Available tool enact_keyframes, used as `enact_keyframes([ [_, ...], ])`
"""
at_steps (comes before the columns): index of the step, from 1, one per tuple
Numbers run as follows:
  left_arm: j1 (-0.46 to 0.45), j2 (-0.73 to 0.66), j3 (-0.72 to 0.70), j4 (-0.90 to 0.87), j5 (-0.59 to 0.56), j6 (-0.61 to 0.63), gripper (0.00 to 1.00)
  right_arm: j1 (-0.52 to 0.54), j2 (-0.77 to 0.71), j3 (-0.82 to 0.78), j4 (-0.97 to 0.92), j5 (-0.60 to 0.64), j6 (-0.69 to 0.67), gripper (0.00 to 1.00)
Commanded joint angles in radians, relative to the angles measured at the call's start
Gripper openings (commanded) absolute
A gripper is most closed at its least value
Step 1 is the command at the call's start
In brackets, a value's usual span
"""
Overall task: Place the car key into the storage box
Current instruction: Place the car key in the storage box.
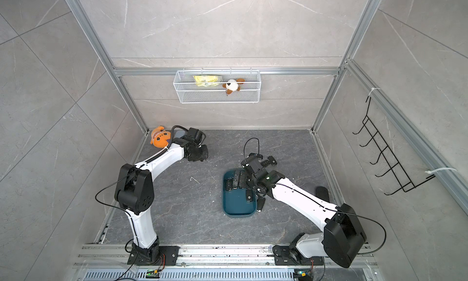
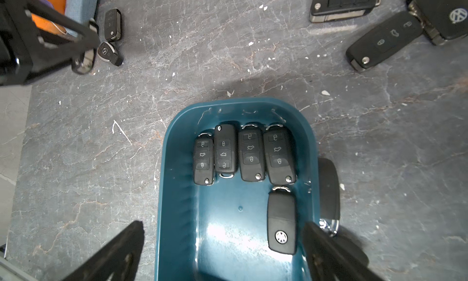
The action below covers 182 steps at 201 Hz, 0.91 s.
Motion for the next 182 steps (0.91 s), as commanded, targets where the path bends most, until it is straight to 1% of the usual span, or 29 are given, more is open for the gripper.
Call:
enact_keyframes([
  [1,-0.07,-0.094,-0.052,0.026,-0.038,-0.091,0.28,-0.009,-0.049,-0.031,-0.003,-0.018,-0.012,0.99],
  [54,-0.272,-0.188,-0.189,0.075,-0.12,-0.265,0.28,-0.022,-0.151,-0.103,-0.055,-0.014,-0.016,0.99],
  [87,-0.406,-0.186,-0.206,0.08,-0.168,-0.345,0.28,-0.034,-0.218,-0.142,-0.091,-0.006,-0.025,0.99],
  [109,-0.471,-0.175,-0.21,0.079,-0.194,-0.383,0.28,-0.042,-0.263,-0.167,-0.11,0.002,-0.03,0.99],
  [143,-0.538,-0.16,-0.205,0.078,-0.222,-0.422,0.28,-0.053,-0.321,-0.203,-0.134,0.009,-0.027,0.99],
  [182,-0.572,-0.113,-0.184,0.078,-0.197,-0.429,0.28,-0.058,-0.372,-0.243,-0.157,0.021,-0.009,0.99],
])
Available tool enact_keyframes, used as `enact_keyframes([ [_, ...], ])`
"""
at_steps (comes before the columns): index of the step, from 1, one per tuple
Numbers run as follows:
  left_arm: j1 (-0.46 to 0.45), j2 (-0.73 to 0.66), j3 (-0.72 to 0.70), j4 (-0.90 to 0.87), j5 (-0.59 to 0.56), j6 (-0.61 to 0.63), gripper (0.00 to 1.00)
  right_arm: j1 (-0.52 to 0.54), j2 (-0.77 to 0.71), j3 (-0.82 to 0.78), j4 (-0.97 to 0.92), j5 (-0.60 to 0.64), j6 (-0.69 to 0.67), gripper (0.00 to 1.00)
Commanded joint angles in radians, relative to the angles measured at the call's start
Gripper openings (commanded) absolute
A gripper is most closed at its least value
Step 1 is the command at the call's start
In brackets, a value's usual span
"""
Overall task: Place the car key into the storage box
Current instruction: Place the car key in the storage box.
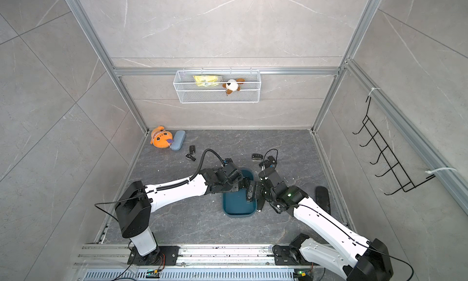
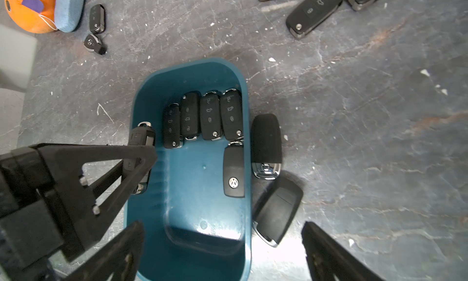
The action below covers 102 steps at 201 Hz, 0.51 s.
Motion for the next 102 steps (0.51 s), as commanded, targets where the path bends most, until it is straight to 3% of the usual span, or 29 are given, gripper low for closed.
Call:
enact_keyframes([
  [1,-0.014,0.027,0.027,0.019,-0.015,-0.031,0.28,-0.005,-0.036,-0.028,-0.045,0.027,0.003,0.99],
  [102,-0.025,0.202,0.113,0.057,0.107,-0.009,0.28,-0.004,-0.18,-0.095,-0.146,0.059,0.051,0.99],
])
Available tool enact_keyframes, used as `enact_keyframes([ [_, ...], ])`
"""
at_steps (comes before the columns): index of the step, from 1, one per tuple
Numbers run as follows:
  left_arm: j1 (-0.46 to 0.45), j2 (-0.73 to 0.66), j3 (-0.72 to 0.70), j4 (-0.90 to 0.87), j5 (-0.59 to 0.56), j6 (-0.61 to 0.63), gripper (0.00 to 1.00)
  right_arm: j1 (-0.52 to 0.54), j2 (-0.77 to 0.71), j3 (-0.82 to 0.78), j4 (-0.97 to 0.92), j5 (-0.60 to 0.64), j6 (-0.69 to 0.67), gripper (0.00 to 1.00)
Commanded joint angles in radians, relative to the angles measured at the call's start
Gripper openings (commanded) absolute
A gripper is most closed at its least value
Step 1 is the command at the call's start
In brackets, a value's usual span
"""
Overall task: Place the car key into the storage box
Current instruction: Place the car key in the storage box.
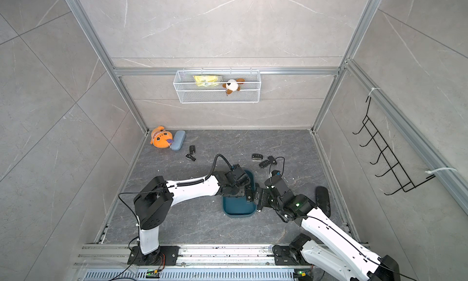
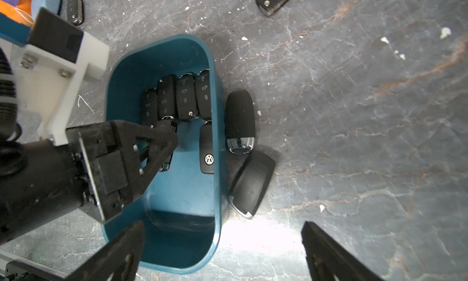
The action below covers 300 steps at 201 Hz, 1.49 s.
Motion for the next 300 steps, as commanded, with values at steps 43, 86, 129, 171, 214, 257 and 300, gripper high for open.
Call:
enact_keyframes([
  [43,-0.006,0.077,0.087,0.019,0.049,0.002,0.29,-0.005,-0.048,-0.012,-0.073,0.039,0.017,0.99],
  [86,-0.006,0.11,0.114,0.002,0.058,0.003,0.3,-0.004,-0.05,-0.015,-0.073,0.039,0.018,0.99],
  [129,-0.007,0.119,0.116,-0.001,0.068,0.003,0.33,-0.004,-0.049,-0.018,-0.073,0.036,0.02,0.99],
  [171,-0.008,0.106,0.1,-0.012,0.064,-0.001,0.33,-0.004,-0.047,-0.015,-0.072,0.033,0.021,0.99],
  [214,-0.007,0.119,0.116,-0.008,0.083,0.009,0.47,-0.005,-0.039,-0.018,-0.062,0.024,0.023,0.99],
  [257,-0.007,0.11,0.116,-0.008,0.078,0.011,0.5,-0.004,-0.047,-0.025,-0.064,0.028,0.024,0.99],
  [300,-0.007,0.084,0.111,-0.025,0.054,-0.001,0.49,-0.005,-0.042,-0.025,-0.06,0.025,0.026,0.99],
])
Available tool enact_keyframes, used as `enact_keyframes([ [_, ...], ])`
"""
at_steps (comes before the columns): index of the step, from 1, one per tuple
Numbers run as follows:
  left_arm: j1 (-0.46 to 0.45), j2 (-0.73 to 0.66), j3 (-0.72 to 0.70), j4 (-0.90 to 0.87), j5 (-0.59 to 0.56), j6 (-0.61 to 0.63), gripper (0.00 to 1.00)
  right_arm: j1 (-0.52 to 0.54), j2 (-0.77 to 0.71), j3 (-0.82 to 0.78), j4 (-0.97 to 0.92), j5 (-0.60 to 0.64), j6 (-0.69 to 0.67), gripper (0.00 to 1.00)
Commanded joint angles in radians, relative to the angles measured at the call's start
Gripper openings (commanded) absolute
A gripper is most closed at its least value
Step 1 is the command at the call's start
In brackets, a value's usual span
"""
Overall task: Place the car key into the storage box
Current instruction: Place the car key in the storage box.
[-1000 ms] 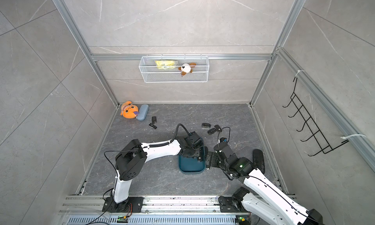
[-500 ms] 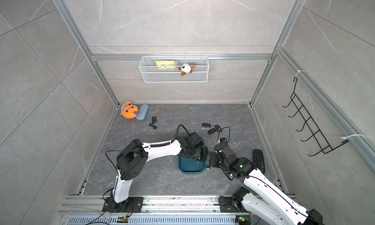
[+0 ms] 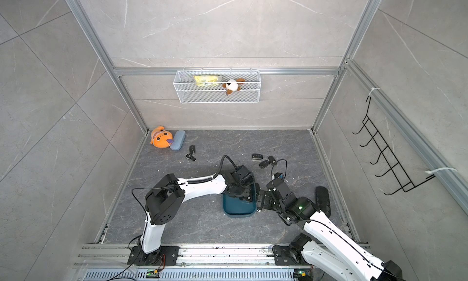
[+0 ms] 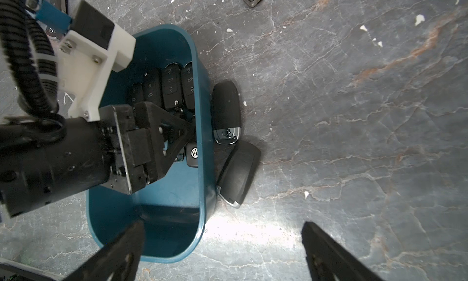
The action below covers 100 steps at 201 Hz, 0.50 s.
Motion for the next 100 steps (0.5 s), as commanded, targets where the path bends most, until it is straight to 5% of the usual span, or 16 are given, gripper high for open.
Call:
enact_keyframes([
  [1,-0.003,-0.029,0.021,-0.034,-0.008,-0.006,0.49,-0.005,-0.001,-0.01,-0.01,0.009,0.015,0.99],
  [100,-0.006,-0.044,0.024,-0.029,-0.008,-0.007,0.49,-0.005,0.001,-0.014,-0.001,0.002,0.016,0.99],
])
